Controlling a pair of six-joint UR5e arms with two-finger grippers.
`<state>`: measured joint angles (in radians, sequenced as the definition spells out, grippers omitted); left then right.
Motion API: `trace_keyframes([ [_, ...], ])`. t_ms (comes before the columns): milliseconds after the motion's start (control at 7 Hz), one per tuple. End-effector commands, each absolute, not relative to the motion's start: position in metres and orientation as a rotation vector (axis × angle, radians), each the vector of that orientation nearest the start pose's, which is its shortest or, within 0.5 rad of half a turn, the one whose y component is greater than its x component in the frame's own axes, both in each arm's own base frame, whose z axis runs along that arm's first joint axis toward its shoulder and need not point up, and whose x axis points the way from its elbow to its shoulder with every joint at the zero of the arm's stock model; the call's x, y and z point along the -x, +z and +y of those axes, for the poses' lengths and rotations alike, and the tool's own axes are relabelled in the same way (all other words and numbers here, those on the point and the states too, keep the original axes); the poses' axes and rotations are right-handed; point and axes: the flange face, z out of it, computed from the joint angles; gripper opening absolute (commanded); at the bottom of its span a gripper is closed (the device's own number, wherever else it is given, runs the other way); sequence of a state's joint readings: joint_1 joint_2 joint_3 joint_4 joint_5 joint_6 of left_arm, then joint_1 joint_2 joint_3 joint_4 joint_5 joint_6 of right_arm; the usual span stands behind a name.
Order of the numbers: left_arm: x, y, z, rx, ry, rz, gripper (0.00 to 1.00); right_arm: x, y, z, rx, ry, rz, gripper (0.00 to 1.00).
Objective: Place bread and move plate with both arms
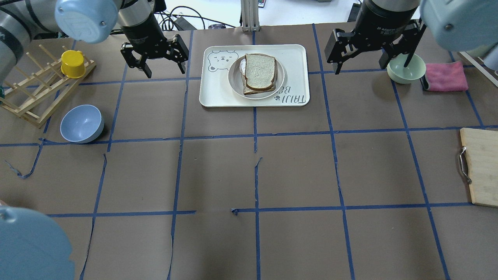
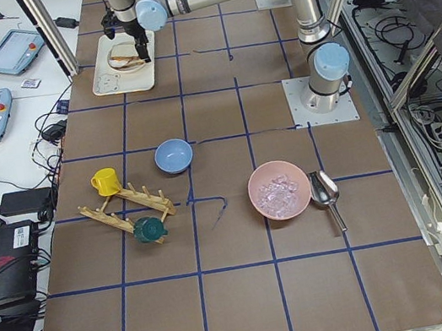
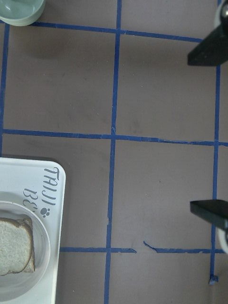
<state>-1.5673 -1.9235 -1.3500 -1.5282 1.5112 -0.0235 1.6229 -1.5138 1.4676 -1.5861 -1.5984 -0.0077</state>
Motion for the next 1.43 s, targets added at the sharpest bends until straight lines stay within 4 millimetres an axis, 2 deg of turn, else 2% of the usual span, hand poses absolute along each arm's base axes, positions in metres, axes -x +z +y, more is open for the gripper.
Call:
trace_keyframes([
  [0,0.125,0.431,-0.566,0.019,0.169,3.137,1.00,-0.158,0.511,-0.515,0.093,-0.096,3.165,1.00],
  [286,0.123,0.455,-0.510,0.020,0.115,3.117,1.00,-0.158,0.512,-0.514,0.093,-0.101,3.165,1.00],
  [429,0.124,0.466,-0.496,0.019,0.082,3.126,1.00,-0.158,0.512,-0.514,0.093,-0.098,3.165,1.00],
  [714,0.125,0.474,-0.481,0.016,0.110,3.127,1.00,-0.158,0.512,-0.514,0.093,-0.098,3.165,1.00],
  [1286,0.125,0.478,-0.474,0.016,0.108,3.131,1.00,-0.158,0.512,-0.514,0.093,-0.101,3.165,1.00],
])
